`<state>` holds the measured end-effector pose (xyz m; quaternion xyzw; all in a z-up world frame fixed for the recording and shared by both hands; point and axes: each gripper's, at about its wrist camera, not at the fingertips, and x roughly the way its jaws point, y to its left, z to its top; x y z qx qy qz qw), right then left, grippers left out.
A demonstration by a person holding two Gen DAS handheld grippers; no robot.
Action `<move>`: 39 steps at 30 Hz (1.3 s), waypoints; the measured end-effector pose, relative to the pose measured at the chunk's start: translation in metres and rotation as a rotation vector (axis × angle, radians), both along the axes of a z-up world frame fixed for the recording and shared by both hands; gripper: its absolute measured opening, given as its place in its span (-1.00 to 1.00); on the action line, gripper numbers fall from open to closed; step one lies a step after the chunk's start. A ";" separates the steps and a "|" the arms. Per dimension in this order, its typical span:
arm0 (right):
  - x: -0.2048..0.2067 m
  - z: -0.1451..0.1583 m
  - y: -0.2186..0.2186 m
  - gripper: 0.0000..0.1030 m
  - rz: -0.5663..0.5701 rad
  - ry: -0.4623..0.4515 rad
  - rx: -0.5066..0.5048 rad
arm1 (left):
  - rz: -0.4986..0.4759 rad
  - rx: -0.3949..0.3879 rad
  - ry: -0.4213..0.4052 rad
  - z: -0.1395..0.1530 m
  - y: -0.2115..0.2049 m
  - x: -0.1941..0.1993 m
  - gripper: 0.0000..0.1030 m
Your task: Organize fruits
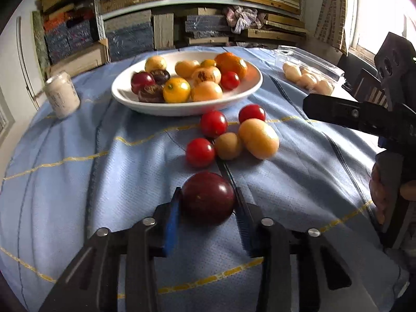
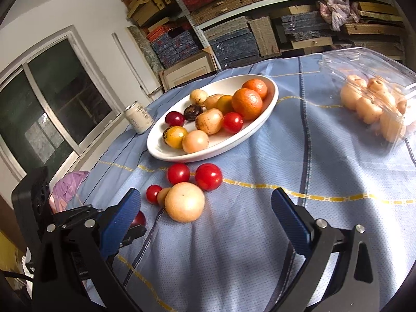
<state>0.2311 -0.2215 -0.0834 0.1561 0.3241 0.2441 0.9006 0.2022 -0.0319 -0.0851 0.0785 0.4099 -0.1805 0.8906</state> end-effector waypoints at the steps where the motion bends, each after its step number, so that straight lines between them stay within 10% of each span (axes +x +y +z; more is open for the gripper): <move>1: -0.001 0.001 0.003 0.91 0.013 -0.004 -0.012 | 0.000 -0.004 0.001 0.000 0.001 0.000 -0.25; 12: -0.006 -0.004 0.044 0.90 0.109 0.010 -0.167 | 0.012 -0.028 -0.042 0.007 0.004 -0.006 -0.26; 18: 0.010 -0.012 0.062 0.30 0.159 0.083 -0.173 | 0.030 -0.061 -0.045 0.013 0.011 -0.005 -0.26; 39: 0.036 -0.019 0.063 -0.17 0.155 0.139 -0.146 | 0.044 -0.078 0.010 0.004 0.015 0.000 -0.25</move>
